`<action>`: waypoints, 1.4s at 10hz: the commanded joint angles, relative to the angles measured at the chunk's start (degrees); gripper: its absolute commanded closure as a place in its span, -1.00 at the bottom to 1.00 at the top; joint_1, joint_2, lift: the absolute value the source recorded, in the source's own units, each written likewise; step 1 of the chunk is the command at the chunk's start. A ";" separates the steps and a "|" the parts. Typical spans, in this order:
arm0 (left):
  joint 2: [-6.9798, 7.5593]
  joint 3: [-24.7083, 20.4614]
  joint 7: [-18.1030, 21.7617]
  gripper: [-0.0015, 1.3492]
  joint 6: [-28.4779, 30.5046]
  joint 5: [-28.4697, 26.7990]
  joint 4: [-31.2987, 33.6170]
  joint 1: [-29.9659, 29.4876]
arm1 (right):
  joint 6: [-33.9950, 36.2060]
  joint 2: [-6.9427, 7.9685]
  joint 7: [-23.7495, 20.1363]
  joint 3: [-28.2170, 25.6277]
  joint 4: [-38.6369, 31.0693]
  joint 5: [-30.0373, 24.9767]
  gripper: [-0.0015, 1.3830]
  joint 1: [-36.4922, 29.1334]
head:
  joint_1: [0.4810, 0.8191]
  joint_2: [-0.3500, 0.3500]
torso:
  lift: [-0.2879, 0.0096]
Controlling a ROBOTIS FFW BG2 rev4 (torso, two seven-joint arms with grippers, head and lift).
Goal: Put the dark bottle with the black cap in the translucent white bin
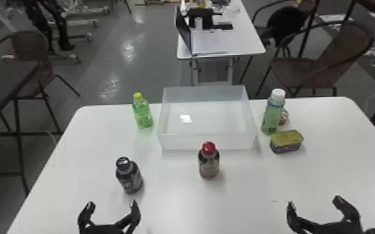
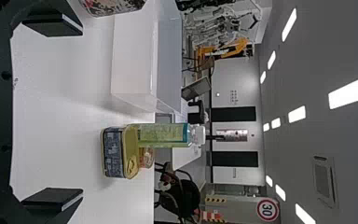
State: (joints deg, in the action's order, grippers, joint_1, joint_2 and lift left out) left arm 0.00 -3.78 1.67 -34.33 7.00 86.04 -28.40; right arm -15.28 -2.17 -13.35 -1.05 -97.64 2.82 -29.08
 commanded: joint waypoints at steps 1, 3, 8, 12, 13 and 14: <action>-0.15 0.09 0.00 -0.87 0.14 0.38 0.00 -0.07 | 0.07 0.06 -0.01 0.00 0.25 -0.01 -0.88 0.43 | 0.27 0.32 | 0.54; -0.15 0.70 0.00 -0.86 0.40 0.73 -0.44 0.10 | 0.07 0.06 -0.01 0.00 0.25 -0.01 -0.88 0.43 | 0.27 0.32 | 0.54; 2.64 2.99 0.97 -0.87 4.35 2.66 -4.22 4.67 | 0.16 0.06 0.79 -0.53 0.78 0.69 -0.88 0.96 | 0.27 0.26 | 0.54; 7.03 5.54 7.03 -0.87 8.66 5.65 -14.59 13.81 | 0.16 0.85 0.79 -0.88 1.57 1.13 -0.88 1.22 | 0.27 0.15 | 0.54; 6.94 4.66 7.74 -0.87 9.98 4.60 -15.91 15.57 | 0.16 1.21 0.79 -0.88 1.57 1.04 -0.88 1.22 | 0.27 0.15 | 0.54; 6.94 3.69 8.53 -0.86 10.95 3.37 -17.23 17.33 | 0.16 1.21 0.79 -0.88 1.75 1.13 -0.88 1.22 | 0.27 0.15 | 0.54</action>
State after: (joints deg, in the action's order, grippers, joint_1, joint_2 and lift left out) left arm 6.96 0.51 10.16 -23.97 11.18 69.72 -12.18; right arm -15.12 -1.02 -12.57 -1.93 -96.01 3.90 -27.86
